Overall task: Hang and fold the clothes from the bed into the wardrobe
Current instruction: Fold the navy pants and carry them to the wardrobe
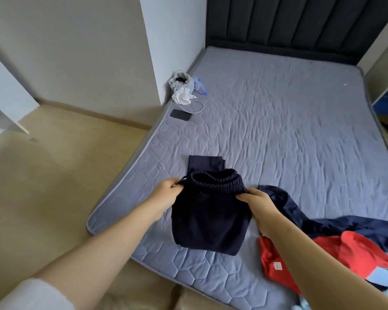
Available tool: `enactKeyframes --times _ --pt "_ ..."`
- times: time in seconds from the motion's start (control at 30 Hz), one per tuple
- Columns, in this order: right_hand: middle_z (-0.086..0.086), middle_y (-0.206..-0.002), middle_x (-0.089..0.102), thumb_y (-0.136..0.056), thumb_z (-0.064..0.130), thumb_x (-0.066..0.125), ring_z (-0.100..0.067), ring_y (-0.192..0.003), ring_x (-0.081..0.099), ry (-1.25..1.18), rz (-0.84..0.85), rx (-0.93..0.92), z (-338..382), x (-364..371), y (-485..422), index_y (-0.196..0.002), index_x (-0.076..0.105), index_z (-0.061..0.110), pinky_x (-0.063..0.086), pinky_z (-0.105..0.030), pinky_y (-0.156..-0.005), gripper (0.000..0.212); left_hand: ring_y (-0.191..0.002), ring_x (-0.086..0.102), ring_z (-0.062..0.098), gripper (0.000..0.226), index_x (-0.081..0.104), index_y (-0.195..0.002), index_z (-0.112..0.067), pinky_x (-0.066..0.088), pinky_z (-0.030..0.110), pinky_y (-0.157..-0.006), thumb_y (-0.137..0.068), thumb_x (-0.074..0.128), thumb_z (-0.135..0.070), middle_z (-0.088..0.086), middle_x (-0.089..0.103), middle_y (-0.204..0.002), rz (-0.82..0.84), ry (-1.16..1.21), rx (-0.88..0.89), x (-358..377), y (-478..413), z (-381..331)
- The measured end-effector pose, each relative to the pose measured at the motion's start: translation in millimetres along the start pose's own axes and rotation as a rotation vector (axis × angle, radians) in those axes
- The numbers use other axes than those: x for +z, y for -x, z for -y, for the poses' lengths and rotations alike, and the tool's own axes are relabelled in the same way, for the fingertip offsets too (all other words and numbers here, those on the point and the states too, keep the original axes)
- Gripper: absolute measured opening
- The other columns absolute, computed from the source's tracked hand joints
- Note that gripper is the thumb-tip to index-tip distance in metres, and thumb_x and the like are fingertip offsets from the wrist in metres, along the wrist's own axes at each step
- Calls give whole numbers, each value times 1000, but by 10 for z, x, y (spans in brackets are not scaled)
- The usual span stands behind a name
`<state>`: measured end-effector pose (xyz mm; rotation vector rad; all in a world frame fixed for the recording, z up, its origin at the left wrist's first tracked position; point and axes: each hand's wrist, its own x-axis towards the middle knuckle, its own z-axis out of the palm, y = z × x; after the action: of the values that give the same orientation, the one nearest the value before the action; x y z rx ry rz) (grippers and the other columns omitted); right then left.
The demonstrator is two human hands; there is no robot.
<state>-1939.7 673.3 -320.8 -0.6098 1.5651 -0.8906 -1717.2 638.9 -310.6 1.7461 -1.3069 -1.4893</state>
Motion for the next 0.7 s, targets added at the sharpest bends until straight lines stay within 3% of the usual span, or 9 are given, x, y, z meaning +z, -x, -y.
enactKeyframes --times 0.13,0.2,0.27,0.33,0.4,0.43,0.57,0.6,0.7 --pt "-8 -74 66 -86 -2 55 -19 -64 63 6 -89 27 149 171 -737 -86 64 5 51 -26 -54 11 -86 59 15 15 60 -97 -23 47 31 -85 -96 46 -19 -3 62 -87 25 -9 -70 -4 -867 -15" --pt "-8 -76 62 -88 0 54 -18 -64 58 5 -151 24 229 261 -1172 -98 64 1 50 -21 -52 13 -92 59 21 18 62 -101 -20 46 34 -89 -96 45 -20 1 63 -92 4 -27 -81 25 -1351 -10" --pt "-6 -83 61 -91 3 52 -15 -67 54 -6 -213 4 306 348 -1613 -112 61 3 46 -13 -48 23 -106 56 24 27 59 -117 -17 42 33 -94 -97 42 -21 7 62 -112 -29 -93 -67 64 -1830 13" --pt "-6 -113 60 -93 6 49 -16 -85 56 -22 -252 -8 313 436 -1994 -130 50 11 43 -8 -62 37 -122 48 24 37 45 -135 -16 35 31 -102 -99 37 -22 8 52 -134 -26 -156 -56 118 -2257 83" --pt "-4 -142 43 -93 7 47 -19 -116 50 19 -261 10 175 502 -2274 -141 39 20 36 -19 -85 50 -137 30 22 48 23 -147 -18 24 33 -112 -100 35 -25 7 31 -150 0 -203 -89 196 -2577 220" --pt "-2 -146 39 -93 8 46 -18 -122 47 53 -261 33 57 529 -2358 -142 36 23 33 -23 -88 53 -141 23 21 52 16 -149 -19 19 33 -114 -100 35 -25 6 23 -154 25 -237 -101 243 -2684 314" --pt "1 -141 44 -92 10 46 -3 -85 56 197 -207 164 -581 592 -2386 -140 39 29 41 -18 -64 52 -140 25 20 54 16 -149 -17 20 28 -110 -99 37 -22 4 20 -155 194 -445 -32 452 -2775 770" --pt "2 -141 44 -92 12 46 -4 -84 55 262 -180 200 -740 593 -2355 -140 37 32 41 -17 -61 52 -139 27 21 53 17 -148 -17 21 28 -110 -99 38 -22 4 22 -154 233 -506 -9 503 -2740 897" --pt "1 -140 45 -92 18 47 -17 -108 52 526 -64 239 -1186 570 -2251 -141 35 34 44 -30 -89 53 -140 25 18 55 18 -148 -20 25 32 -111 -98 40 -24 -1 22 -154 352 -677 25 636 -2580 1329"
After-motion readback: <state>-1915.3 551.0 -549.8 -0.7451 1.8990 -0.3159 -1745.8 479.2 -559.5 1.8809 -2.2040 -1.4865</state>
